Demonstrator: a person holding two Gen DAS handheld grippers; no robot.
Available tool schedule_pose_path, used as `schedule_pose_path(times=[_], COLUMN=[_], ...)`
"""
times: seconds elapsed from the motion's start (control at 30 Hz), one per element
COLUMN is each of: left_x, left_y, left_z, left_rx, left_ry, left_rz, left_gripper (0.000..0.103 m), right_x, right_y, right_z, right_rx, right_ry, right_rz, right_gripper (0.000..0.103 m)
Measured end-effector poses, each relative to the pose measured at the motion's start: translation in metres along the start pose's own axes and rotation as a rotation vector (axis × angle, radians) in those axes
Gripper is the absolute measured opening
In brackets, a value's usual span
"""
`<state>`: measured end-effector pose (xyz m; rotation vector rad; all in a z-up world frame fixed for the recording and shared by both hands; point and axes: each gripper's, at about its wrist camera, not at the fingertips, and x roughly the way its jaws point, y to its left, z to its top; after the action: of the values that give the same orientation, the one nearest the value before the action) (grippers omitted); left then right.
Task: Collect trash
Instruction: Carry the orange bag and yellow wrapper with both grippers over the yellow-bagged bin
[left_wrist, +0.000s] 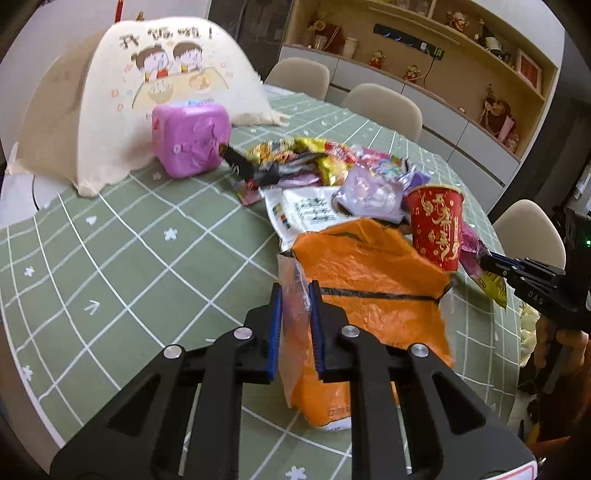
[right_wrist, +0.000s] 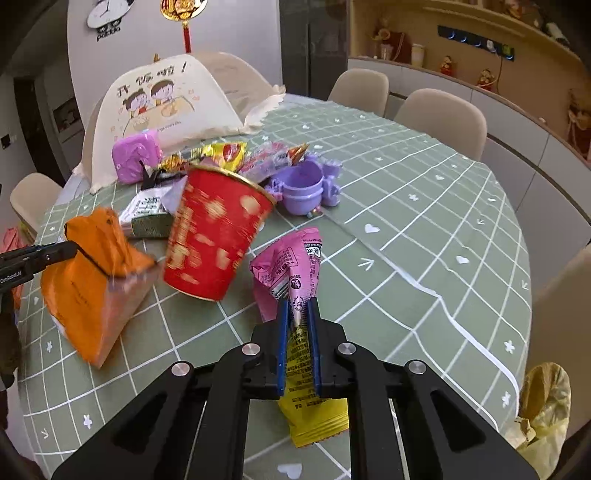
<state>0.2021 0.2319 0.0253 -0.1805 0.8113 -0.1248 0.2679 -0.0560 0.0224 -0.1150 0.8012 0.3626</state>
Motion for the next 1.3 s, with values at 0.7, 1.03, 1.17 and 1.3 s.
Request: schedule_pose_path(times=[0.7, 1.03, 1.17, 1.3], left_x=[-0.009, 0.019, 0.039, 0.056], left_y=[-0.102, -0.204, -0.251, -0.292], left_z=[0.001, 0.003, 0.001, -0.004], left_rx=[0.089, 0.192, 0.231, 0.266], left_ry=[-0.04, -0.021, 0.007, 0.031], left_rz=[-0.107, -0.222, -0.264, -0.307], left_gripper=[0.013, 0.013, 0.013, 0.013], right_x=[-0.076, -0.116, -0.134, -0.15], right_y=[-0.057, -0.134, -0.168, -0.206], right_z=[-0.039, -0.08, -0.097, -0.12], right_rx=[0.091, 0.194, 0.232, 0.288], right_ry=[-0.133, -0.156, -0.167, -0.171], right_rz=[-0.059, -0.157, -0.21, -0.253], right_gripper=[0.011, 0.011, 0.011, 0.011])
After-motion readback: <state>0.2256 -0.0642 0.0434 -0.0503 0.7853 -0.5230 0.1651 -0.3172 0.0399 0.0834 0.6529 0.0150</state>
